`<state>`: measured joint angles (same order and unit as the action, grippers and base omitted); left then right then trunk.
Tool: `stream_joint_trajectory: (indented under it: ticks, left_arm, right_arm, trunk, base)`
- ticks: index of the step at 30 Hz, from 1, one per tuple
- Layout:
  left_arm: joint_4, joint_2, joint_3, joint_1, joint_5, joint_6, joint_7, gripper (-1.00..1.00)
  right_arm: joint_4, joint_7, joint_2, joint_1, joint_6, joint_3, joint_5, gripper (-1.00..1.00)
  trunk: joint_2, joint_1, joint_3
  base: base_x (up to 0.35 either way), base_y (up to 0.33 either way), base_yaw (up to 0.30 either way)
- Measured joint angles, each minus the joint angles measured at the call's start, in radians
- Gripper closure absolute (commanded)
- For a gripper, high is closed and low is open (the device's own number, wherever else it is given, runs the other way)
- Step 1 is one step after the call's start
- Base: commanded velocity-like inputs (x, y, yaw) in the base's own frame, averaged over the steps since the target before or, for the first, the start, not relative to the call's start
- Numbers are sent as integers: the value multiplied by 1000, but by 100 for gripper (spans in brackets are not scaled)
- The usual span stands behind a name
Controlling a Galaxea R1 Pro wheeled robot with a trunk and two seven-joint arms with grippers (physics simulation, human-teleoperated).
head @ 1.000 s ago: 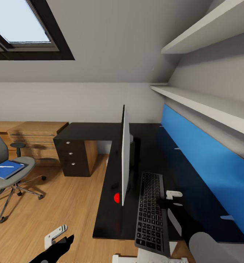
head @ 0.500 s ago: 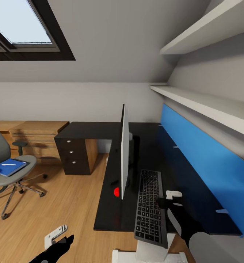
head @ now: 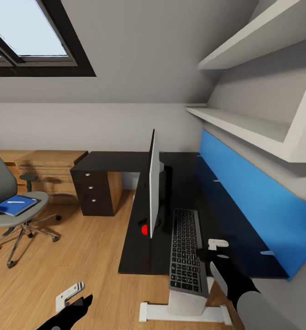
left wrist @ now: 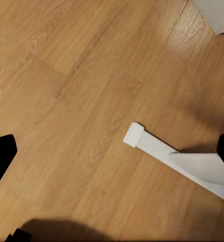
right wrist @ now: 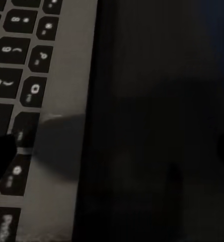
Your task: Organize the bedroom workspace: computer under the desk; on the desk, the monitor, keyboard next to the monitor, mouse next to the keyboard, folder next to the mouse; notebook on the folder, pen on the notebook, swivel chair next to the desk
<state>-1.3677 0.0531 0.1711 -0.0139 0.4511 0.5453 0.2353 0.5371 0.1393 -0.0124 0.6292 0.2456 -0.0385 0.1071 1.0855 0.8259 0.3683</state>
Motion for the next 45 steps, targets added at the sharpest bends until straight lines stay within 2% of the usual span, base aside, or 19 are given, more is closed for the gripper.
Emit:
stream_joint_trajectory:
  ticks: [21, 45]
  left_arm:
    - [0, 0, 0, 0, 1, 0, -1, -100]
    - [8, 2, -1, 0, 0, 0, 5, -100]
  right_arm:
    - [-13, 1, 0, 0, -1, 0, 0, -100]
    - [-34, 0, -1, 0, -2, 1, 3, -100]
  trunk:
    - [0, 0, 0]
    - [-168, -92, -75]
  base:
    - [-87, 0, 0]
    - [0, 0, 0]
